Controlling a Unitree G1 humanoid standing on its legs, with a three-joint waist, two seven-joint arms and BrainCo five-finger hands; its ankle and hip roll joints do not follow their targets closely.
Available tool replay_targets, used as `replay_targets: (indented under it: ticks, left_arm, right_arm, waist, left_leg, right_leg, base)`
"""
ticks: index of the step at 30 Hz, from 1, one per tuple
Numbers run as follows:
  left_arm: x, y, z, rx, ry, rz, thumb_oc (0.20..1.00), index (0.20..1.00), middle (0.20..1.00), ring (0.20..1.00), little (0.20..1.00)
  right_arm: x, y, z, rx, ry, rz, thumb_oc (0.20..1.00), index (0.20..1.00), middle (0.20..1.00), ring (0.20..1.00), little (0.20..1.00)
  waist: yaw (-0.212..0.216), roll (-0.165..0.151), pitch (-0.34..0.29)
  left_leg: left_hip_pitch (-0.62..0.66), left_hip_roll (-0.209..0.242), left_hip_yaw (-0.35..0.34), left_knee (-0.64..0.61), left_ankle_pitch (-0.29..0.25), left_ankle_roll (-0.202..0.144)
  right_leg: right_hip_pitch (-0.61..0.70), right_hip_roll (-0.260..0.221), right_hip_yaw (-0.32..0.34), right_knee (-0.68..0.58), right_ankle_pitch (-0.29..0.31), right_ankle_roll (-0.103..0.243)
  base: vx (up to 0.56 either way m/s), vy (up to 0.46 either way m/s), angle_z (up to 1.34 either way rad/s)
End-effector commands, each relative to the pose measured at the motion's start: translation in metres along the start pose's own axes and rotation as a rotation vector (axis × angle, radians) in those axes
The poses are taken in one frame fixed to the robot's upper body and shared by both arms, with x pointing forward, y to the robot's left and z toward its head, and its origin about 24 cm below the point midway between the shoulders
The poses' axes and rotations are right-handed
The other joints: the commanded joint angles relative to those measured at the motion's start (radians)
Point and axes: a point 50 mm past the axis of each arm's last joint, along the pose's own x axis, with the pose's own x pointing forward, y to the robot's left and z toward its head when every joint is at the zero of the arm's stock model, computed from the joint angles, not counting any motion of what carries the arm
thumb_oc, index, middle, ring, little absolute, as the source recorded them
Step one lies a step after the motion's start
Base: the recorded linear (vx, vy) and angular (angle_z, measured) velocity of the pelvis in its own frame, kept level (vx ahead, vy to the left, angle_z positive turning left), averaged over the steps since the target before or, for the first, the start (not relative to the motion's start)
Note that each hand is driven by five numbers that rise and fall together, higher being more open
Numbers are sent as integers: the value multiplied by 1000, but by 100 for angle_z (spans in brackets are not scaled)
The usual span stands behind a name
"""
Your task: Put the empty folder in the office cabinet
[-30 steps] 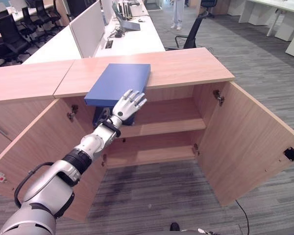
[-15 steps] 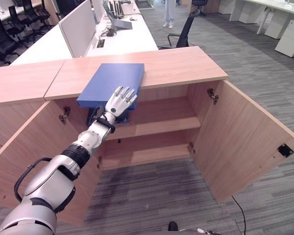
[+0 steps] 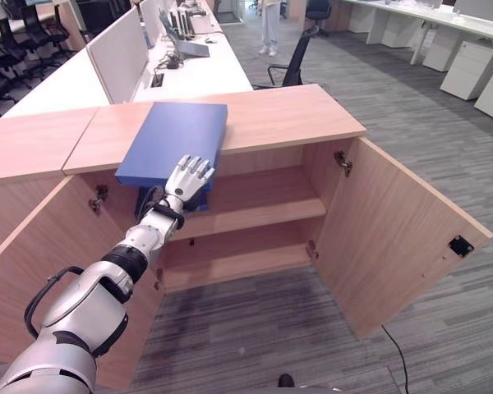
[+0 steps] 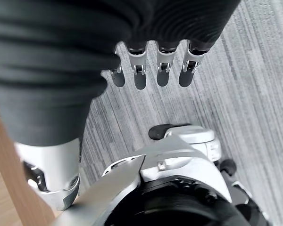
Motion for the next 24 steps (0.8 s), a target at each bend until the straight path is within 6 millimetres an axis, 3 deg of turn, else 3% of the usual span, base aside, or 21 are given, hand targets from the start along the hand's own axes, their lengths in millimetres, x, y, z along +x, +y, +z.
replay_targets:
  ticks: [1, 10, 11, 12, 13, 24]
  left_arm:
    - [28, 61, -66, 27, 252, 193, 1000, 1000, 1000, 1000, 1000]
    - [30, 85, -99, 98, 333, 233, 1000, 1000, 1000, 1000, 1000]
    - [30, 85, -99, 98, 333, 234, 758, 758, 758, 758, 758]
    - [29, 83, -100, 93, 348, 220, 269, 269, 269, 269, 269]
    - [29, 81, -101, 77, 367, 215, 200, 200, 200, 200, 200]
    - [21, 65, -113, -38, 453, 120, 200, 200, 200, 200, 200]
  right_arm:
    - [2, 12, -6, 22, 21, 24, 1000, 1000, 1000, 1000, 1000]
    - [1, 10, -5, 16, 16, 20, 1000, 1000, 1000, 1000, 1000]
    - [1, 10, -5, 16, 16, 20, 1000, 1000, 1000, 1000, 1000]
    - [1, 9, -4, 17, 14, 17, 1000, 1000, 1000, 1000, 1000]
    - [1, 9, -4, 17, 14, 16, 1000, 1000, 1000, 1000, 1000]
    - [1, 9, -4, 2, 4, 24, 1000, 1000, 1000, 1000, 1000]
  waist:
    - [-31, -41, 1]
    - [-39, -42, -6]
    - [-38, -42, -5]
    - [-40, -43, -6]
    - [-41, -43, -6]
    - [-62, -44, -9]
  left_leg:
    - [9, -17, -7, 2, -69, -14]
    - [13, -18, 3, 2, -68, -16]
    - [13, -18, 3, 2, -68, -16]
    - [14, -18, 3, 2, -67, -17]
    - [14, -17, 4, 2, -66, -17]
    - [12, -17, 15, 2, -63, -18]
  right_leg:
    - [105, -52, 13, 2, -80, 146]
    - [100, -51, 19, 4, -70, 150]
    - [100, -51, 19, 4, -70, 150]
    - [100, -51, 20, 4, -70, 150]
    - [100, -51, 20, 4, -70, 149]
    - [90, -50, 30, 4, -66, 149]
  base:
    - [0, 0, 0]
    - [-1, -1, -5]
    - [-2, -5, -4]
    - [0, 0, 0]
    - [0, 0, 0]
    - [2, 0, -1]
